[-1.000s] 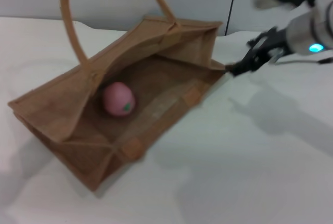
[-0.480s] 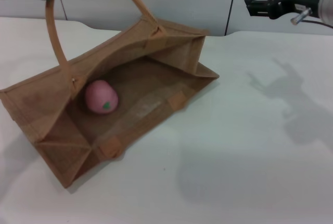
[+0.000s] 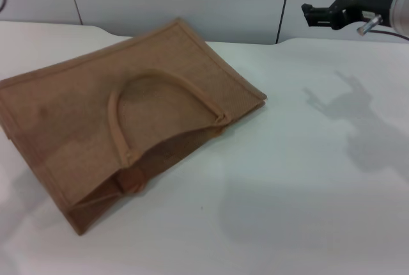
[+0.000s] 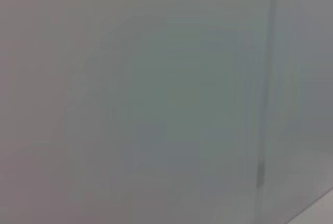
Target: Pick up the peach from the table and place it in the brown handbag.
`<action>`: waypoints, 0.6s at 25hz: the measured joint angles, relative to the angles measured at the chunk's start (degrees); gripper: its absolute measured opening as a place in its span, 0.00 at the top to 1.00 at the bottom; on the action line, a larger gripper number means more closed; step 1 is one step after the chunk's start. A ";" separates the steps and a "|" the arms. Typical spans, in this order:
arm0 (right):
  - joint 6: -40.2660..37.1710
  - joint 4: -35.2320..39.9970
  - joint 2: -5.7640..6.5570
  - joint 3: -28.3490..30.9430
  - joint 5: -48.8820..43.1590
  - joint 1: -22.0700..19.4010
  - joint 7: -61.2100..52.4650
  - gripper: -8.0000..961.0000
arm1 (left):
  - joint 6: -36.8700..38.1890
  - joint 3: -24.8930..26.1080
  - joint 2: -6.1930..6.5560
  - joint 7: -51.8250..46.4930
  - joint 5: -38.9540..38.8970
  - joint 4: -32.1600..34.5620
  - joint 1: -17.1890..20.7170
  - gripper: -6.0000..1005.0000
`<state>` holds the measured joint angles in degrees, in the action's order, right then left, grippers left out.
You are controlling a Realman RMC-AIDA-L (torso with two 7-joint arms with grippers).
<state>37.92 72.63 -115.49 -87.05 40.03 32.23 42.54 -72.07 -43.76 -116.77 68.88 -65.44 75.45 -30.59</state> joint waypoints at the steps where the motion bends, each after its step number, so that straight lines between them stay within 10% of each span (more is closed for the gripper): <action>1: 0.01 -0.33 0.00 0.01 0.01 0.20 -0.05 0.07 | -0.77 0.14 0.04 0.55 -1.03 -0.56 -0.48 0.70; 15: -11.09 -2.07 -0.32 -0.88 4.34 -2.49 0.06 0.07 | 5.53 3.76 -0.41 22.14 -24.47 -15.20 6.21 0.35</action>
<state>26.83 70.56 -115.80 -87.93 44.37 29.74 42.60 -66.54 -40.00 -117.18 91.01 -89.91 60.25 -24.38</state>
